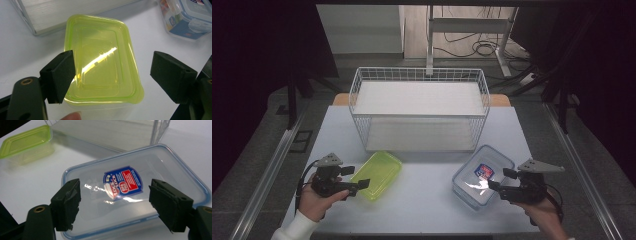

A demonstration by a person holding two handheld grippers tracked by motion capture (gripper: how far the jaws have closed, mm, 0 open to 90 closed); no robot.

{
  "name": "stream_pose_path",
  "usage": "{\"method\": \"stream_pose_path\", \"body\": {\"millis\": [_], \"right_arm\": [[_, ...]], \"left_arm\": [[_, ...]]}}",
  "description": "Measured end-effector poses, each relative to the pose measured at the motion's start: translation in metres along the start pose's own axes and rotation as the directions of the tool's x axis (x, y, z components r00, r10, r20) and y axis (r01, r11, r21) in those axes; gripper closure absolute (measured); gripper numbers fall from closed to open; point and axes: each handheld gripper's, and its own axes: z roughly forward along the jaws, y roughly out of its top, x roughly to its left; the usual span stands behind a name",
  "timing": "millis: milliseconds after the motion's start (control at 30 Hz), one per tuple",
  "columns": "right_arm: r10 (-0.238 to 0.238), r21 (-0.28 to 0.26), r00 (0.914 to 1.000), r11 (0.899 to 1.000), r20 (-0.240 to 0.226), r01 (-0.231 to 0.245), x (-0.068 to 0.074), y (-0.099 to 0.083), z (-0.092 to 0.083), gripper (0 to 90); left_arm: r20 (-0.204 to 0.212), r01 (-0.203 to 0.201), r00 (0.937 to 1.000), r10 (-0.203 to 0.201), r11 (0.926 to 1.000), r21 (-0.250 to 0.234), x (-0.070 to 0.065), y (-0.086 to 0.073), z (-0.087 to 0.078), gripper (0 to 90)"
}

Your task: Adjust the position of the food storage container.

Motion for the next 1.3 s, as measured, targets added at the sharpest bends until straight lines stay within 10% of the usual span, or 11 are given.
{"method": "stream_pose_path", "body": {"millis": [400,633,800,967,1100,1200,1300], "right_arm": [[0.023,0.079,0.9993,0.997,-0.031,-0.020,-0.011,-0.008,-0.008,39.8],[-0.018,0.161,0.9996,0.987,-0.023,0.021,-0.006,-0.009,-0.013,63.4],[-0.050,0.250,0.9973,0.966,-0.053,0.062,-0.005,-0.016,-0.013,88.6],[-0.079,0.301,0.9935,0.948,-0.083,0.100,-0.001,-0.023,-0.011,89.2],[-0.104,0.358,0.9868,0.923,-0.124,0.142,0.006,-0.031,-0.002,89.2],[-0.134,0.427,0.9807,0.886,-0.142,0.183,0.015,-0.039,0.018,89.2],[-0.154,0.442,0.9775,0.874,-0.144,0.203,0.020,-0.039,0.024,89.2]], "left_arm": [[-0.003,0.006,1.0000,-0.006,0.9999,0.009,-0.001,0.001,0.000,20.0],[-0.006,0.003,1.0000,-0.003,1.0000,0.009,-0.003,0.001,-0.001,19.9],[-0.004,0.009,1.0000,-0.009,0.9999,0.005,-0.003,0.000,-0.003,20.0],[-0.003,0.007,1.0000,-0.007,1.0000,0.005,-0.003,0.000,-0.003,20.0],[-0.006,0.007,1.0000,-0.007,0.9999,0.008,-0.003,0.001,-0.002,20.0],[-0.009,0.004,1.0000,-0.004,1.0000,0.009,-0.005,0.003,-0.001,20.1],[-0.006,0.001,1.0000,-0.001,1.0000,0.007,-0.006,0.004,-0.001,20.1]]}}
